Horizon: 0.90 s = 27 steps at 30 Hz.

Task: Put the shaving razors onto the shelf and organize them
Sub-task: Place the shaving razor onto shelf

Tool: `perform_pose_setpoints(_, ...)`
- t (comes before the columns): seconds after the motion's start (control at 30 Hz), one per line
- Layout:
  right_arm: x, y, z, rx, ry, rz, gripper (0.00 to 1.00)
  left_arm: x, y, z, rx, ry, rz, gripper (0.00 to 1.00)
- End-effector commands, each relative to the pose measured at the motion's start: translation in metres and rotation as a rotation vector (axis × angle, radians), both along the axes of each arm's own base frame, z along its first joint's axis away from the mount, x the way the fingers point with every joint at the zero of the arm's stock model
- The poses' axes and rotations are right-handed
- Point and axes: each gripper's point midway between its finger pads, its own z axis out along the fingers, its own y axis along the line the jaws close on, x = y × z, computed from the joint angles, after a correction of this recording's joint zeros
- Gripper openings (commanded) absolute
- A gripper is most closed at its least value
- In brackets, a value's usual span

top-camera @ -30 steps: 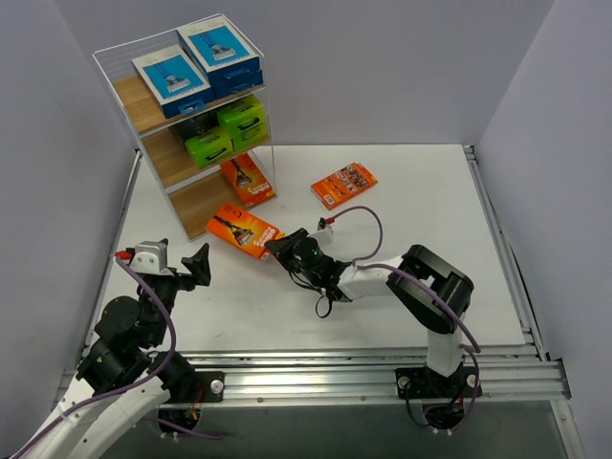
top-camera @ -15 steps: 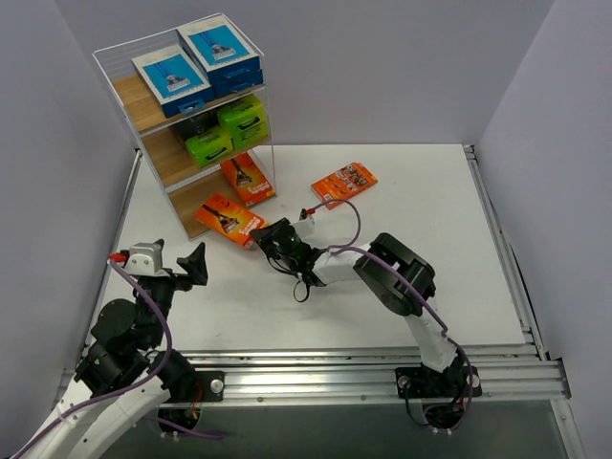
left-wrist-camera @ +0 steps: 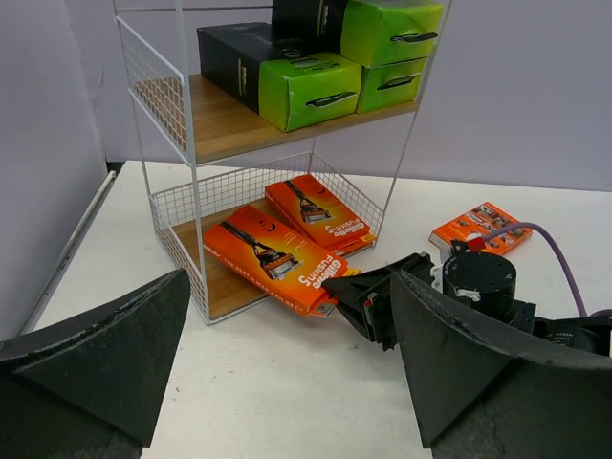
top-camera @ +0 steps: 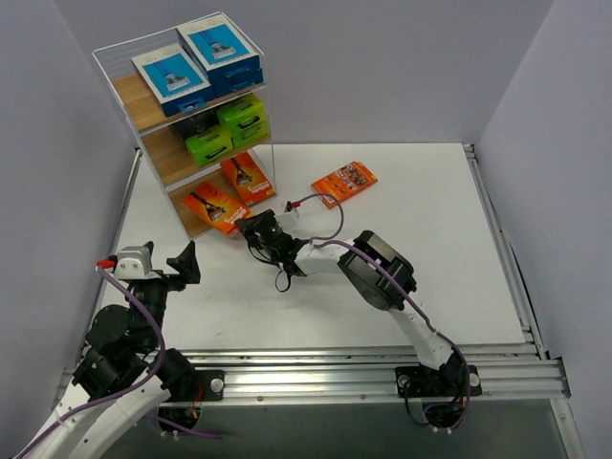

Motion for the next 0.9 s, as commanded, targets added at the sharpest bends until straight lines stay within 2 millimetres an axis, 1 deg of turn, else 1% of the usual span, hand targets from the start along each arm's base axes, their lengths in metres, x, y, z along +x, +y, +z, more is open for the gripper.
perform_pose_setpoints(0.0,0.014,0.006,0.027,0.073,-0.032,-0.074,0.00,-0.001,0.005,0.009,-0.036,-0.035,0.024,0.95)
perform_pose_setpoints(0.03,0.015,0.007,0.022,0.070,-0.027,-0.080,0.00,-0.001,0.006,0.009,-0.037,-0.034,0.027,0.94)
perform_pose_setpoints(0.1,0.017,0.010,0.024,0.090,-0.024,-0.086,0.00,-0.001,0.006,0.008,-0.038,-0.034,0.030,0.94)
perform_pose_setpoints(0.13,0.018,0.011,0.018,0.087,-0.018,-0.089,0.00,-0.002,0.007,0.009,-0.041,-0.036,0.031,0.94)
perform_pose_setpoints(0.3,0.023,0.020,0.011,0.109,-0.009,-0.105,0.00,-0.002,0.007,0.009,-0.046,-0.037,0.034,0.94)
perform_pose_setpoints(0.37,0.026,0.019,0.009,0.115,-0.006,-0.127,0.00,-0.002,0.007,0.008,-0.047,-0.036,0.034,0.94)
perform_pose_setpoints(0.4,0.026,0.020,0.005,0.109,0.000,-0.133,0.00,-0.002,0.007,0.008,-0.047,-0.036,0.037,0.94)
perform_pose_setpoints(0.47,0.030,0.022,0.009,0.125,-0.004,-0.154,0.00,-0.002,0.007,0.007,-0.046,-0.033,0.038,0.94)
perform_pose_setpoints(0.5,0.030,0.022,0.003,0.118,0.006,-0.159,0.00,-0.002,0.007,0.007,-0.047,-0.034,0.038,0.94)
perform_pose_setpoints(0.53,0.032,0.026,0.009,0.132,-0.001,-0.164,0.00,-0.002,0.007,0.008,-0.050,-0.035,0.038,0.94)
perform_pose_setpoints(0.57,0.033,0.027,0.009,0.138,-0.001,-0.177,0.00,-0.002,0.007,0.007,-0.047,-0.033,0.037,0.94)
perform_pose_setpoints(0.6,0.033,0.029,0.003,0.124,0.006,-0.181,0.00,-0.002,0.007,0.006,-0.047,-0.032,0.040,0.94)
perform_pose_setpoints(0.63,0.036,0.034,0.013,0.138,-0.005,-0.183,0.00,-0.002,0.007,0.007,-0.050,-0.034,0.040,0.94)
perform_pose_setpoints(0.67,0.037,0.035,0.013,0.137,-0.005,-0.191,0.00,-0.002,0.007,0.007,-0.050,-0.034,0.038,0.94)
perform_pose_setpoints(0.7,0.039,0.035,0.006,0.119,0.004,-0.199,0.00,-0.002,0.007,0.006,-0.050,-0.033,0.041,0.94)
perform_pose_setpoints(0.77,0.041,0.037,0.010,0.122,0.005,-0.212,0.00,-0.002,0.007,0.005,-0.049,-0.032,0.042,0.94)
perform_pose_setpoints(0.8,0.042,0.036,0.007,0.122,0.008,-0.229,0.00,-0.002,0.007,0.005,-0.048,-0.031,0.041,0.94)
perform_pose_setpoints(0.87,0.042,0.038,0.009,0.125,0.009,-0.242,0.00,-0.002,0.006,0.005,-0.049,-0.031,0.040,0.95)
